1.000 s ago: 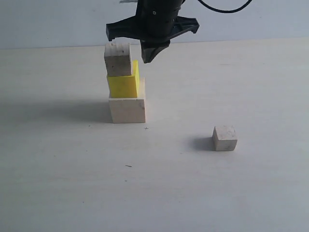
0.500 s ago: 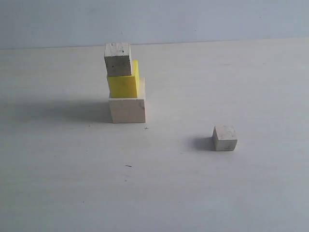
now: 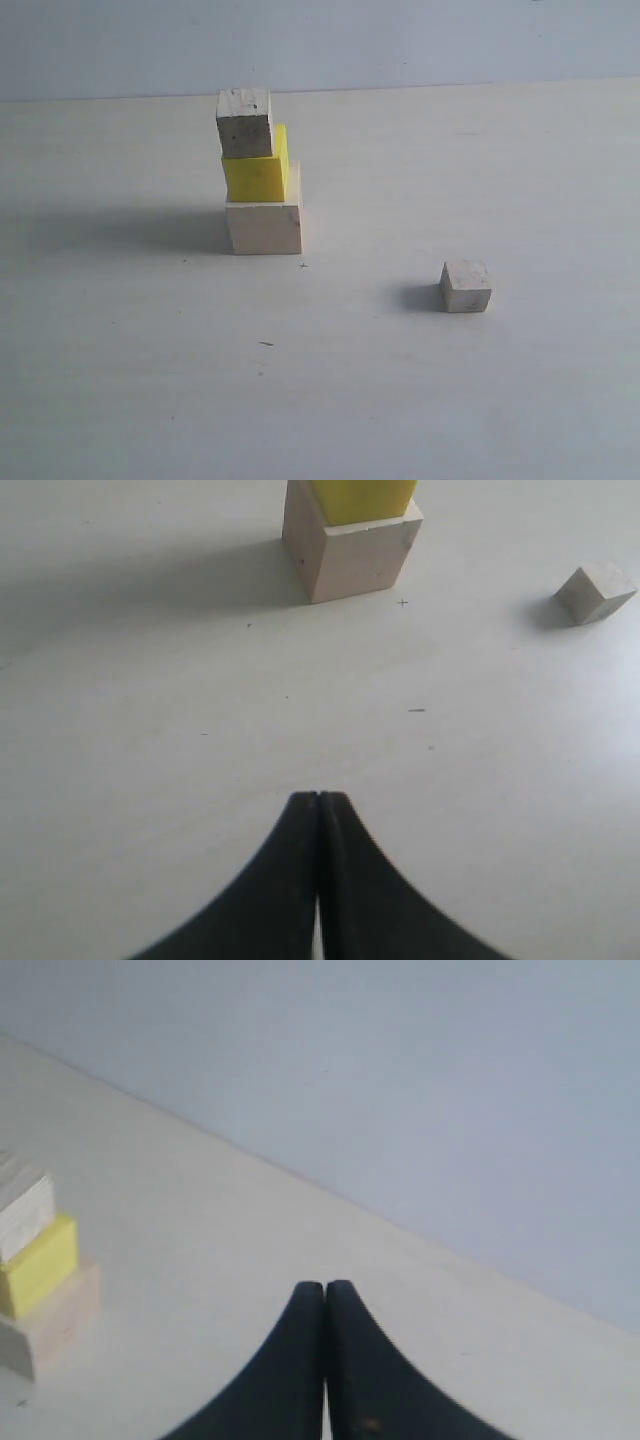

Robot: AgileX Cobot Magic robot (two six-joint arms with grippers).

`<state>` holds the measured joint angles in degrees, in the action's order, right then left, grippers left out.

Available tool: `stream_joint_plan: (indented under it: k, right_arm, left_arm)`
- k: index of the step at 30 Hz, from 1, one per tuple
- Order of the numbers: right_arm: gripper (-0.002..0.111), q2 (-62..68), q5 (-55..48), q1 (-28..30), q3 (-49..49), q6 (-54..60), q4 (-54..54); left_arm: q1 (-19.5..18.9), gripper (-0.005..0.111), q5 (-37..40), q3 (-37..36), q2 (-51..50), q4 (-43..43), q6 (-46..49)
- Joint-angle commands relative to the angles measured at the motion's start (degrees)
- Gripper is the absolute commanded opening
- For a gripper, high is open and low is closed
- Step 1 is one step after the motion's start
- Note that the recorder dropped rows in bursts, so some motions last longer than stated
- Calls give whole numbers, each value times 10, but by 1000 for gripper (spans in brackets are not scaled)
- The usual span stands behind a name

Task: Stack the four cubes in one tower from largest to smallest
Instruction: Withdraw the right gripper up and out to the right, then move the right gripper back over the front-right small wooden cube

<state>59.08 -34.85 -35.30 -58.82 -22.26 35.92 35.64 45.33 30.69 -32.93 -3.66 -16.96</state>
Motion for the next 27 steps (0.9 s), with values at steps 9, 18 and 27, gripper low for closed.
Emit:
stream_joint_plan:
  k: [9, 18, 27]
  right_arm:
    - [0, -130, -9, 7, 104, -143, 172]
    - [0, -101, -60, 7, 160, -161, 187]
    - [0, 32, -129, 7, 160, -229, 142]
  left_arm:
    - [3, 1, -16, -1, -2, 8, 1]
    - [3, 1, -33, -1, -2, 8, 1]
    - [3, 1, -58, -38, -2, 12, 1]
